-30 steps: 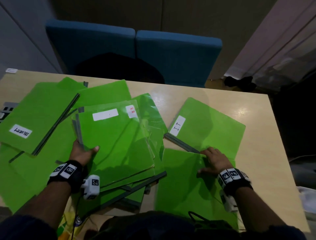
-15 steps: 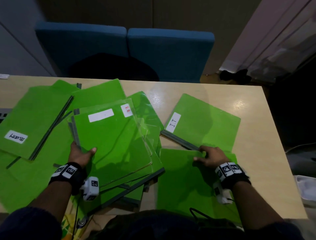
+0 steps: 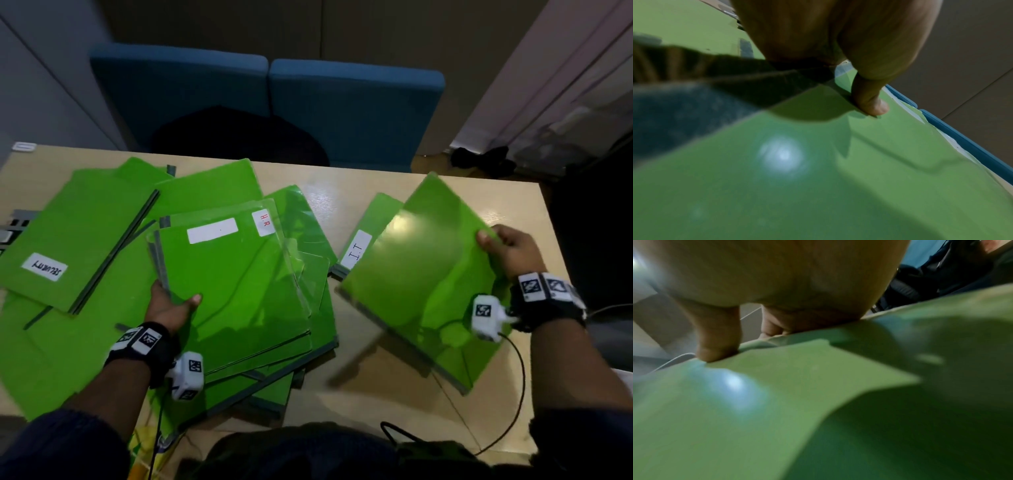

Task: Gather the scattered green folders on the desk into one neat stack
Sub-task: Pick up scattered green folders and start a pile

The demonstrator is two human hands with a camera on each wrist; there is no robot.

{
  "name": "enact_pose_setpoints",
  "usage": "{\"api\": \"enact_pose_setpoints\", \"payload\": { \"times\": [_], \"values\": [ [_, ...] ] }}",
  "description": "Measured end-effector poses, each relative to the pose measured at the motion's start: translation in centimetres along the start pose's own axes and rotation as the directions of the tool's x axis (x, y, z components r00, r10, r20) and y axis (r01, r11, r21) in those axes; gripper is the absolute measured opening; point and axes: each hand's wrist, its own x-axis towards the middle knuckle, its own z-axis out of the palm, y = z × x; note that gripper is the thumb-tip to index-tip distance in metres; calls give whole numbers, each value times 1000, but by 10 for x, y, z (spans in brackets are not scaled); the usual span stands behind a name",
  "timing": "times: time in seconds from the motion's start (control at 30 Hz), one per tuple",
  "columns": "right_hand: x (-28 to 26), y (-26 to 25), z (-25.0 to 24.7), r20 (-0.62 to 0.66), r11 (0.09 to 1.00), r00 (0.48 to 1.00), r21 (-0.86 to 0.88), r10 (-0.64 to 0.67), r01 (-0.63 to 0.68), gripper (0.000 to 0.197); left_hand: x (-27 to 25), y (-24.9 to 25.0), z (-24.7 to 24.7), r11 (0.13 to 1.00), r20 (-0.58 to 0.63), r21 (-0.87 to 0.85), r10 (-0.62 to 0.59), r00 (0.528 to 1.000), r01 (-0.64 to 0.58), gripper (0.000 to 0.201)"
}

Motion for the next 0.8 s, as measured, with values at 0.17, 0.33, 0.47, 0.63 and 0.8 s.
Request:
{"api": "enact_pose_setpoints", "payload": {
  "times": [0.17,0.33,0.47,0.63,0.8],
  "values": [
    [57,-4,7,-143,947,989,-322,-44,-5,38,0,1,1,999,2,-36,-12,1000,12,87],
    [87,6,50,87,732,996,-680,24,41,73,0,3,0,999,2,-30,-39,999,39,91],
    [93,35,77,202,631,972,-772,121,82,86,-2,5,1,998,1,-49,-47,999,47,91],
    [82,54,89,116,684,983,-730,140,-11,87,-6,6,4,997,-15,-55,-51,999,50,87],
    [64,58,72,151,574,957,-819,248,-19,103,-11,9,3,998,-22,-54,-41,999,40,85]
  ]
}}
